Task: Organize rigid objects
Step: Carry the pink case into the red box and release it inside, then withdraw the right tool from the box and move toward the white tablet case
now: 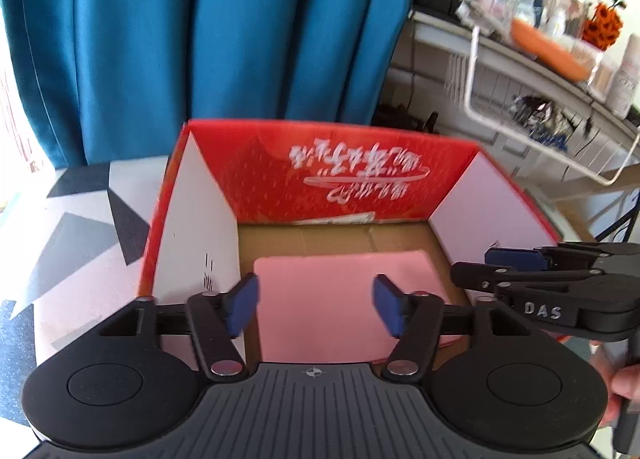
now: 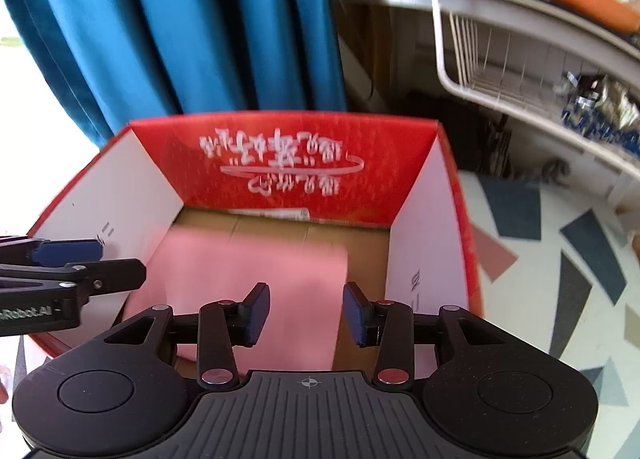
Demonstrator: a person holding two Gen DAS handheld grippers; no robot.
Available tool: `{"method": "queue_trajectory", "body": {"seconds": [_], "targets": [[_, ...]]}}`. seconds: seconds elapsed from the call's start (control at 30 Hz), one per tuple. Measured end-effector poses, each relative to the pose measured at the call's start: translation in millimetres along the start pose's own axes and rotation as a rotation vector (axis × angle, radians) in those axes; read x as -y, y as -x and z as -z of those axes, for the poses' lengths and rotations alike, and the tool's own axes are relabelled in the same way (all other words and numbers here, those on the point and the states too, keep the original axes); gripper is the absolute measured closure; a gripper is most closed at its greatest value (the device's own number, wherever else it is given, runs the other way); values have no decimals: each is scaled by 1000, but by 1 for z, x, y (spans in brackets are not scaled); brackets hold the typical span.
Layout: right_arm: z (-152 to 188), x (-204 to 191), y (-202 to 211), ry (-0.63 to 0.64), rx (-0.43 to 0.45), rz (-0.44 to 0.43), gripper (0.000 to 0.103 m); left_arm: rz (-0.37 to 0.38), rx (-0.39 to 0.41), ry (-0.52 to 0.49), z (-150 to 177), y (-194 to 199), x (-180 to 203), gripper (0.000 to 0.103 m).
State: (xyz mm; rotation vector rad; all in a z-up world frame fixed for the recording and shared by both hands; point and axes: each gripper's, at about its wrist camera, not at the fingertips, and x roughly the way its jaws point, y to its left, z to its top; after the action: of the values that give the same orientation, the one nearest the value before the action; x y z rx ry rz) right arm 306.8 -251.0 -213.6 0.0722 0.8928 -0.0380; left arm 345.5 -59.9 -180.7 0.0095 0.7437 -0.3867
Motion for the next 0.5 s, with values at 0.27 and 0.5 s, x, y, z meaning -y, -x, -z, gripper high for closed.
{"method": "queue_trajectory", "body": {"seconds": [0.27,0.5], "targets": [[14,1,49,8,189,2,16,3,90,34,6,46,-1,0],[43,-6,93,59,336,-8,0,-31,119,35,31,85,-8,0]]}}
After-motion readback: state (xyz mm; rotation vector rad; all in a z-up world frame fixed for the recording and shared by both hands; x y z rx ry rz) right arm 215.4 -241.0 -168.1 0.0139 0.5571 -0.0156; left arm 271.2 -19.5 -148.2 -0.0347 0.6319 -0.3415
